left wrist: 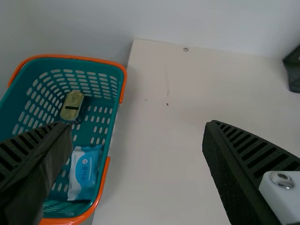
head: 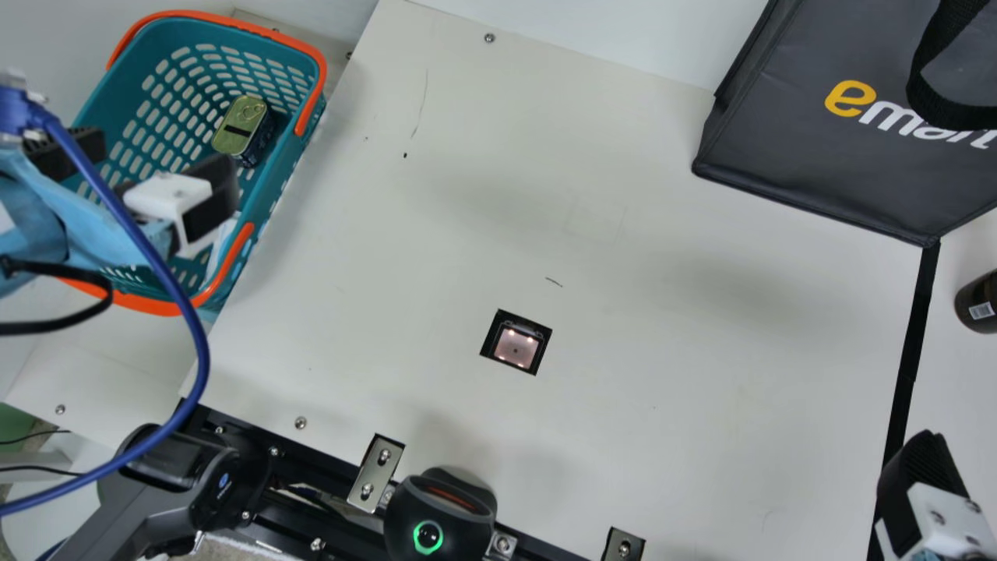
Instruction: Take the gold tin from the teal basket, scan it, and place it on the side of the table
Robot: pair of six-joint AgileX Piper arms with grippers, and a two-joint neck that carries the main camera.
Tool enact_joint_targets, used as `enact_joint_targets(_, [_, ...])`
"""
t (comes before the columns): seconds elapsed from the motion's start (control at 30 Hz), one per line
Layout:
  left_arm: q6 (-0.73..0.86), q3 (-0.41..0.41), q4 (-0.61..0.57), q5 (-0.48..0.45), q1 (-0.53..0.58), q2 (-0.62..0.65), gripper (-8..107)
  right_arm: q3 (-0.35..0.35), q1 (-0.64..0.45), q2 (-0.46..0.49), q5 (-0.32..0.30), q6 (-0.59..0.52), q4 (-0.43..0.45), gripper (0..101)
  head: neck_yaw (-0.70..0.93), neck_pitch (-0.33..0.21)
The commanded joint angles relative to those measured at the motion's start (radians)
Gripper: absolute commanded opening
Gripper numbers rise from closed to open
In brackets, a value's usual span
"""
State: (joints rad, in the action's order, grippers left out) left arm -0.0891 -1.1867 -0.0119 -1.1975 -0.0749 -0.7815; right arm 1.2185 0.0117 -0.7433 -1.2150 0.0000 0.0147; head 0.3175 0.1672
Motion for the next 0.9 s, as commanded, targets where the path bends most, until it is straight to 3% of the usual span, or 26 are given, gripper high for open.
enact_joint_targets(0.0, [-0.039,0.003,-0.001,0.007,-0.061,-0.007,90,0.000,0.000,0.000,0.000,0.000,0.000,95,0.004,-0.029])
enact_joint_targets(0.33, [-0.079,0.021,-0.031,0.044,-0.306,-0.051,90,0.000,0.000,0.000,0.000,0.000,0.000,95,0.004,-0.029])
enact_joint_targets(0.6, [0.106,0.025,-0.075,0.072,-0.433,-0.125,90,0.000,0.000,0.000,0.000,0.000,0.000,95,0.004,-0.029])
enact_joint_targets(0.87, [0.278,0.024,-0.077,0.097,-0.473,-0.244,90,0.000,0.000,0.000,0.001,0.000,0.000,95,0.004,-0.029])
